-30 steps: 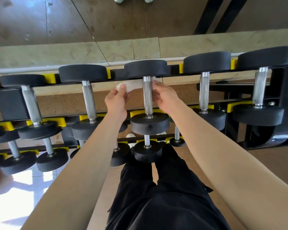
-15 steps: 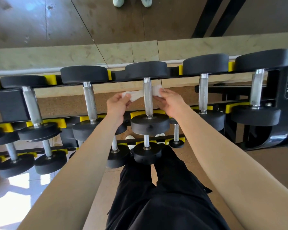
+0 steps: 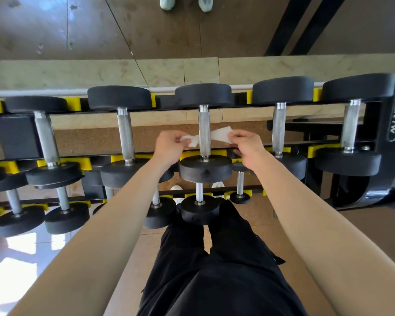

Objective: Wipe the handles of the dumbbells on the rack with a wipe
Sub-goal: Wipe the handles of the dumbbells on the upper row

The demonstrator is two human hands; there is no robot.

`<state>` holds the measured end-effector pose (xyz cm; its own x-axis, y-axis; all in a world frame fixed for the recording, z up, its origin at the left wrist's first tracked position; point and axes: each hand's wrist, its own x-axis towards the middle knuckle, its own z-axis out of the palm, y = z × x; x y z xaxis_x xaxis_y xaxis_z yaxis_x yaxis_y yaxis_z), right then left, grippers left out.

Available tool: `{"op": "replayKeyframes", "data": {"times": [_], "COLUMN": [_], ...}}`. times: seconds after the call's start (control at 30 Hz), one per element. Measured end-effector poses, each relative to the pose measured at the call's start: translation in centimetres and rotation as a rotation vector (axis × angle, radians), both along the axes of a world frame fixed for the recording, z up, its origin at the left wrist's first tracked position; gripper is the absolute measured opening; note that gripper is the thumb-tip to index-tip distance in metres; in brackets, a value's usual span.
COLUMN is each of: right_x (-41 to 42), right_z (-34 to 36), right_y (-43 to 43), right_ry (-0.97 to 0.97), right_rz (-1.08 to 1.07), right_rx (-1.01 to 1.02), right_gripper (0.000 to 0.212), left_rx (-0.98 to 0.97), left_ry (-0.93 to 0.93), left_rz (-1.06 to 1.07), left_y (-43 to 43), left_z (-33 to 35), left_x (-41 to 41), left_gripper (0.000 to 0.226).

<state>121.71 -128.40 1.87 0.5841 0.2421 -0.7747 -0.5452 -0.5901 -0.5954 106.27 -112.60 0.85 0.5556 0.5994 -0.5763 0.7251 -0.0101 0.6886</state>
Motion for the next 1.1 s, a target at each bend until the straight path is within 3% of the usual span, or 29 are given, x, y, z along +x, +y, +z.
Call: {"op": "replayKeyframes", "data": {"times": [0.17,0.3,0.43,0.53,0.73,0.93,1.1], "right_x": [-1.2,-2.0,-0.1,0.5,-1.8,1.3,-1.0], "right_z": [0.4,0.7,1.8,2.0,1.0,2.3,2.2], "right_y": [0.5,1.6,-0.3,-0.9,2.0,-0.1,2.6], "right_ry": [-0.213,-0.289,-0.266,-0.256,-0.203,-0.162,-0.132], "right_rz": [0.299,0.668,0.865,0.890,0.887,0.443,0.358], "right_rx": [-0.072,-0.135,-0.241,-0.267,-0.260,-0.175,-0.126], "right_gripper": [0.012,0.018,0.020,0.018,0.014,0.010,0.021], "left_rx": [0.155,0.261,0.233,0.181,0.058,-0.006,-0.180], "left_ry": [0.099,0.195,0.227,0.203,0.157,0.130,0.016], "left_rz": [-0.273,-0.387,-0.535,-0.567,-0.320,-0.090,0.341], "left_y": [0.6,2.1,0.0,-0.7,0.9,-1.6,-0.2], "left_z": [0.0,0.6,1.0,1.1,1.8,1.0,1.4], "left_x": [-2.0,-3.0,-1.0,-1.4,-3.2,0.4,-0.8], "left_gripper": [0.024,0.025,0.027,0.024,0.025,0.028,0.033]}}
